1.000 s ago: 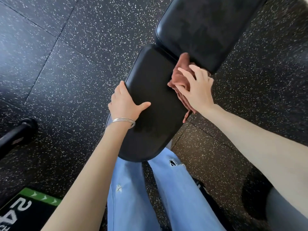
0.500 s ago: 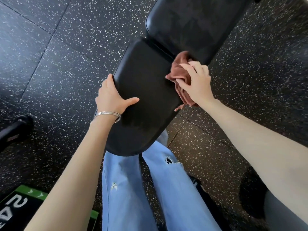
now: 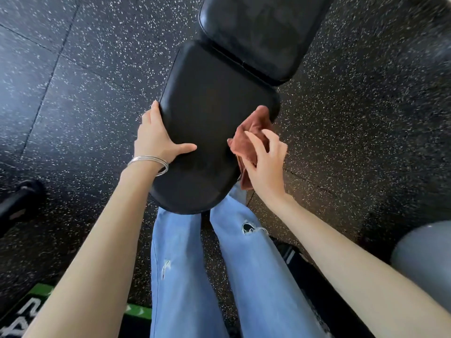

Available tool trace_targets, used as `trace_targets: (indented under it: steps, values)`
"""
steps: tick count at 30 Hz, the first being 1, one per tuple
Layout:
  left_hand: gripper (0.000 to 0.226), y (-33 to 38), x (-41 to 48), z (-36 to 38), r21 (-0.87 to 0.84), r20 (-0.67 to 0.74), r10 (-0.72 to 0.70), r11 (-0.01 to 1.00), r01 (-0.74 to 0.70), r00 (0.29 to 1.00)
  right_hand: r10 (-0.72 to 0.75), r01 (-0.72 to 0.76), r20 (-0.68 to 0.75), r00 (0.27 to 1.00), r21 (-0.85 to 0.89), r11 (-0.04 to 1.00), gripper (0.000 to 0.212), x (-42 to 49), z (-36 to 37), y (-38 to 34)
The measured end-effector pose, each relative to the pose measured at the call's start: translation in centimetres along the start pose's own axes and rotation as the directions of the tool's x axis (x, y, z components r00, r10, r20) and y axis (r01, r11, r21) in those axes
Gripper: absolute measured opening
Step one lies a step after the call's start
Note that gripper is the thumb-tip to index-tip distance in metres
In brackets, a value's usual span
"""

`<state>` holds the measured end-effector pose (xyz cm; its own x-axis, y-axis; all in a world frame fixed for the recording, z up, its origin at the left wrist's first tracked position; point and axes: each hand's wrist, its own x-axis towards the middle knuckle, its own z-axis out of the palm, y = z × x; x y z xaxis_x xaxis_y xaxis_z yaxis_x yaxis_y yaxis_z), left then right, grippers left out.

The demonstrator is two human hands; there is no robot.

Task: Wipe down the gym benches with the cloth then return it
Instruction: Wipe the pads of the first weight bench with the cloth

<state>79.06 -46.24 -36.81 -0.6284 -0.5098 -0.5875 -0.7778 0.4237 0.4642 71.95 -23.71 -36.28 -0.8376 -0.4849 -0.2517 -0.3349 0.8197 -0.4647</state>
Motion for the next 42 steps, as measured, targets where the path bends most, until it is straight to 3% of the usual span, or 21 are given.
trace_targets:
  steps: [5,10,13,19,23,27,34,37,42]
  values:
    - [0.127,-1.9,-1.5,-0.5,0.0,0.064,0.101,0.995,-0.101,0.993,-0.033,0.041,0.077,0.997,-0.108,0.993,0.043,1.2,-1.0,-0.7]
    - [0.128,-3.4,-2.9,-1.1,0.004,0.139,0.154,0.988,-0.156,0.978,0.2,-0.198,-0.007,0.98,-0.153,0.968,0.043,5.5,-0.3,-2.4]
    - [0.126,-4.2,-3.7,-1.6,0.002,0.181,0.161,0.986,-0.164,0.97,0.266,-0.273,-0.074,0.961,-0.127,0.954,0.045,4.0,0.7,-3.7]
    - [0.118,-6.0,-5.0,-2.4,0.025,0.217,0.169,0.984,-0.178,0.961,0.219,-0.234,-0.192,0.957,-0.061,0.97,0.036,-4.7,3.5,-6.4]
    - [0.115,-6.1,-5.6,-2.4,0.028,0.224,0.155,0.986,-0.165,0.962,0.195,-0.198,-0.082,0.977,-0.03,0.98,0.049,-8.7,4.2,-7.2]
    - [0.114,-5.8,-5.5,-2.4,0.072,0.236,0.144,0.984,-0.165,0.961,0.163,-0.166,-0.032,0.986,-0.125,0.978,0.044,-4.8,2.4,-5.9]
    - [0.106,-6.7,-6.5,-2.2,0.002,0.188,0.156,0.987,-0.159,0.97,0.402,-0.413,-0.11,0.909,-0.113,0.904,0.035,3.3,2.0,-5.8]
    - [0.099,-7.0,-7.2,-2.1,-0.044,0.136,0.162,0.987,-0.157,0.977,0.329,-0.347,-0.136,0.935,-0.147,0.926,0.04,0.8,2.8,-6.7]
    - [0.088,-6.7,-8.9,-1.4,-0.019,0.084,0.117,0.993,-0.116,0.99,0.096,-0.102,-0.035,0.995,-0.228,0.968,0.054,-7.5,3.5,-7.4]
